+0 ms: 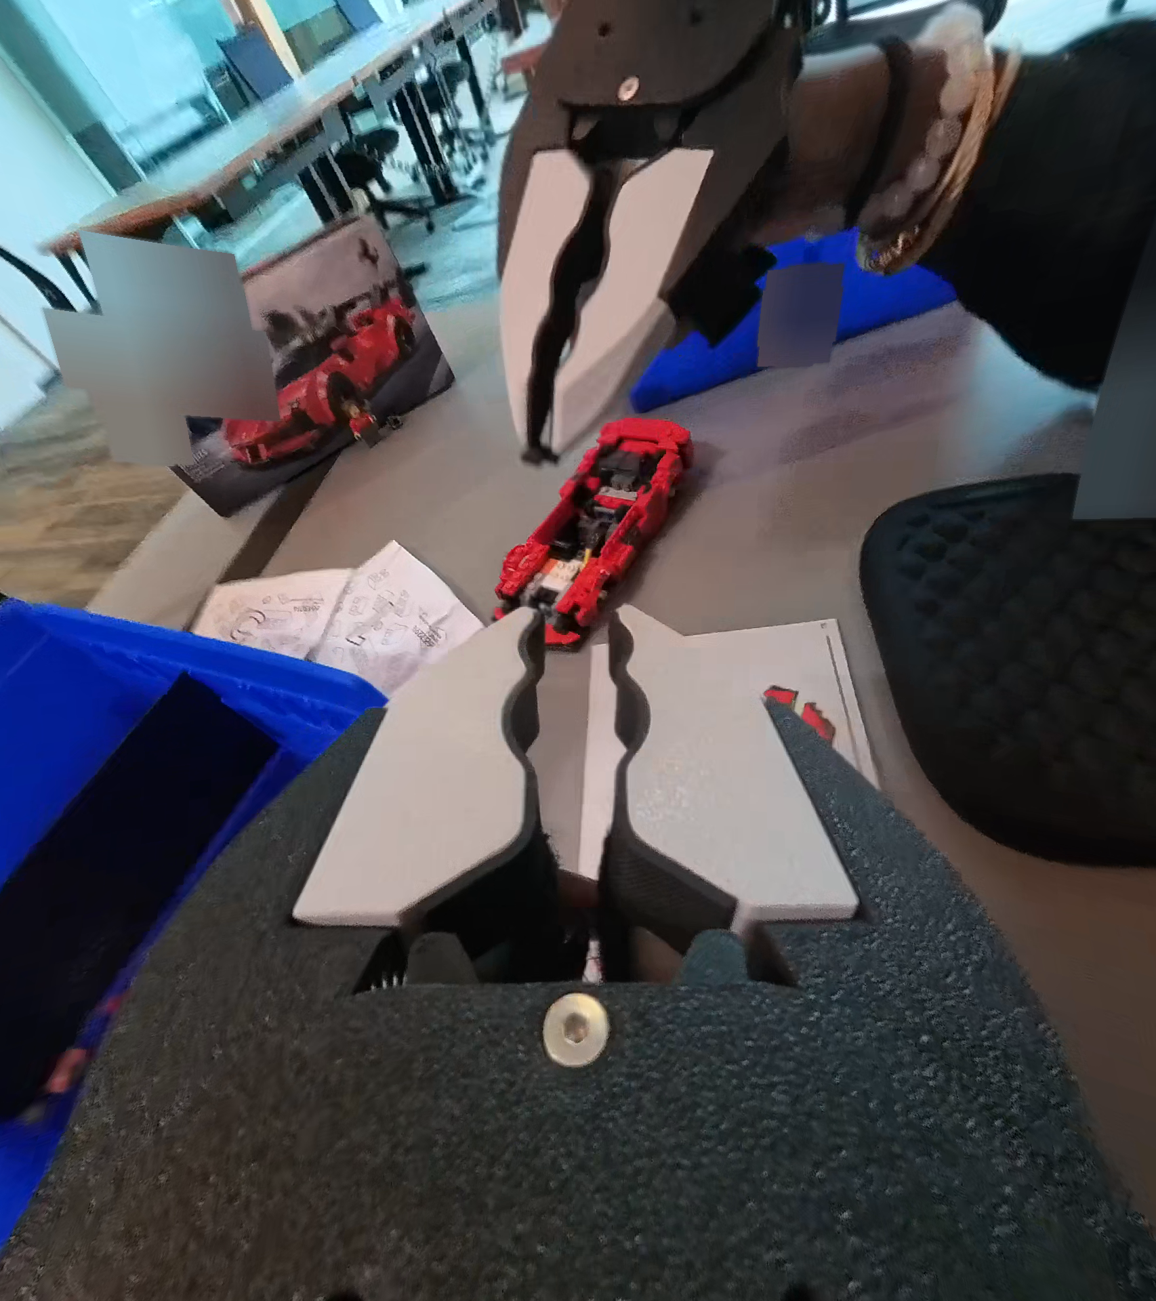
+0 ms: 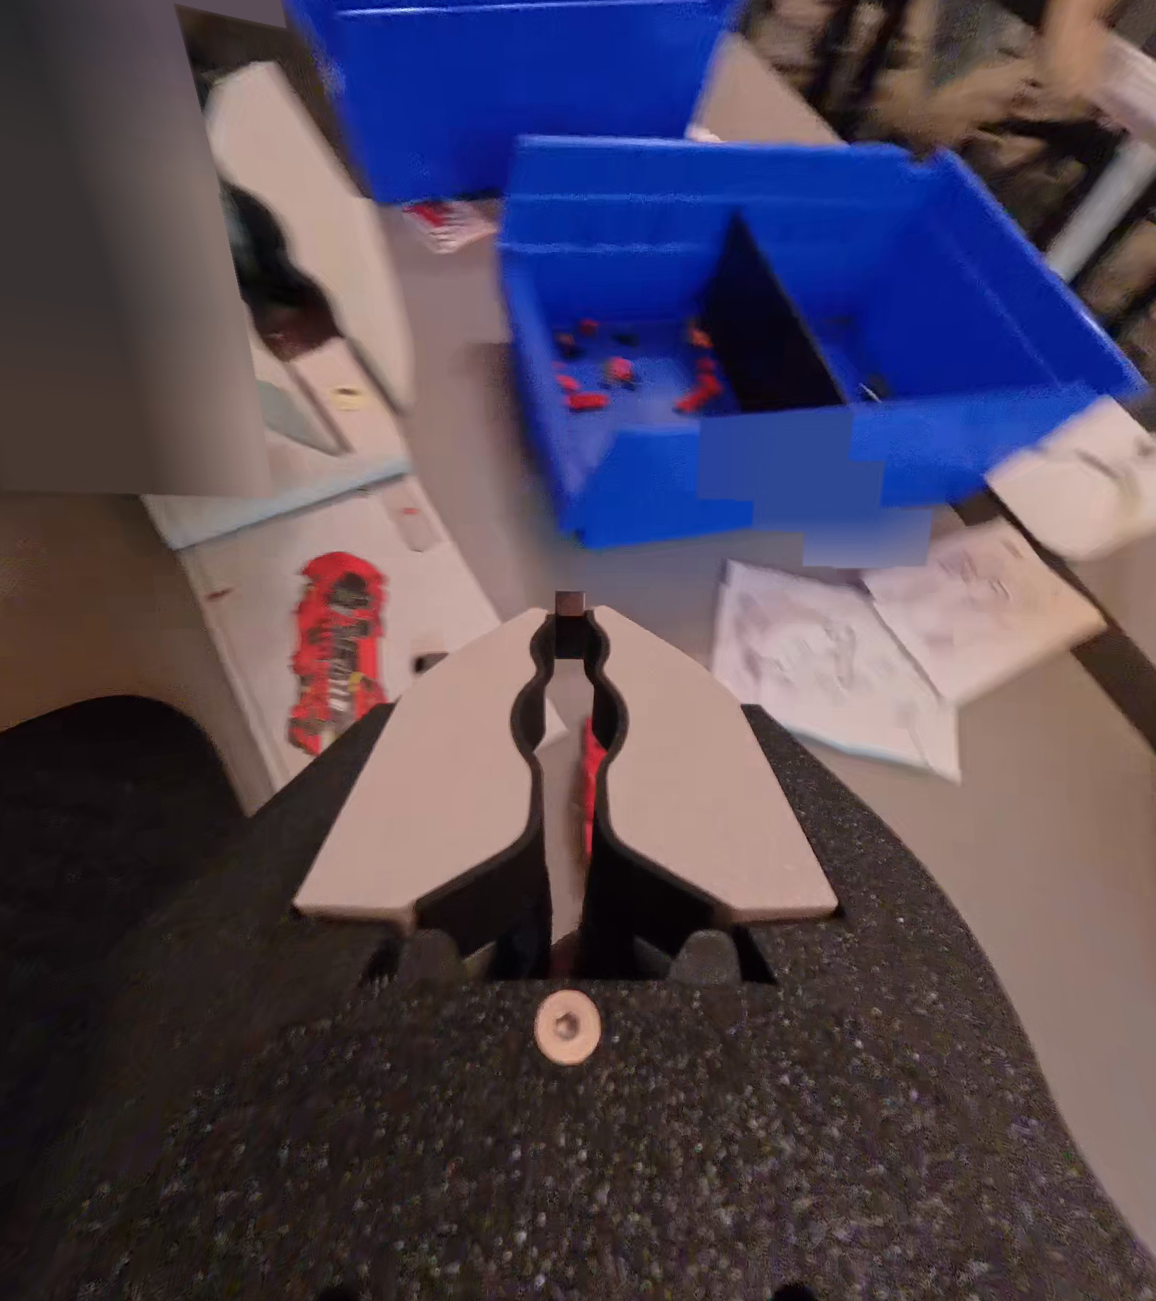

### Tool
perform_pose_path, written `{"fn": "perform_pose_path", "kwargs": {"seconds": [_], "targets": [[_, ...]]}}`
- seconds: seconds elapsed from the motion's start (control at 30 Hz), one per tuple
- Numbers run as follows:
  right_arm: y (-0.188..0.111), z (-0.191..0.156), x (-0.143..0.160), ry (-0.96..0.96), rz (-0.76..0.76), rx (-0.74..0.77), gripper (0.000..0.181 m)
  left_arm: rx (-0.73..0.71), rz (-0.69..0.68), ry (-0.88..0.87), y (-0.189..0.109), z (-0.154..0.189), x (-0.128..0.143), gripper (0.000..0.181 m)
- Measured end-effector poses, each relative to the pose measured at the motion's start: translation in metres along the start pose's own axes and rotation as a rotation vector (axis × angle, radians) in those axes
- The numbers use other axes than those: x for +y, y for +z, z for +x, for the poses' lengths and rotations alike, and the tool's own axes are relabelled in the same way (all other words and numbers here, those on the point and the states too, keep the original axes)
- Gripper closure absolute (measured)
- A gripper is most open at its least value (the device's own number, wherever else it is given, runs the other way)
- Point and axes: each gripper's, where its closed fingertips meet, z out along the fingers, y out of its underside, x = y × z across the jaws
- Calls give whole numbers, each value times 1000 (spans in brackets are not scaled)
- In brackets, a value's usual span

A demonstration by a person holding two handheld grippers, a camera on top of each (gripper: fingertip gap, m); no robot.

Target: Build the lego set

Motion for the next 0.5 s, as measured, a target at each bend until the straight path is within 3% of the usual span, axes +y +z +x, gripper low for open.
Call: {"fn": "perform_pose_path", "kwargs": {"seconds": [0.13, 0.3, 0.4, 0.5], "targets": [[-15, 53, 62, 141, -148, 202, 174, 27, -85, -136, 19, -11, 5, 167], [0, 46, 97, 92, -342, 42, 174, 44, -216, -166, 57, -17, 11, 173], [8, 48, 118, 16, -484, 3, 174, 66, -216, -198, 76, -11, 14, 175], [15, 53, 125, -13, -520, -5, 174, 73, -196, -201, 81, -8, 21, 175]]}}
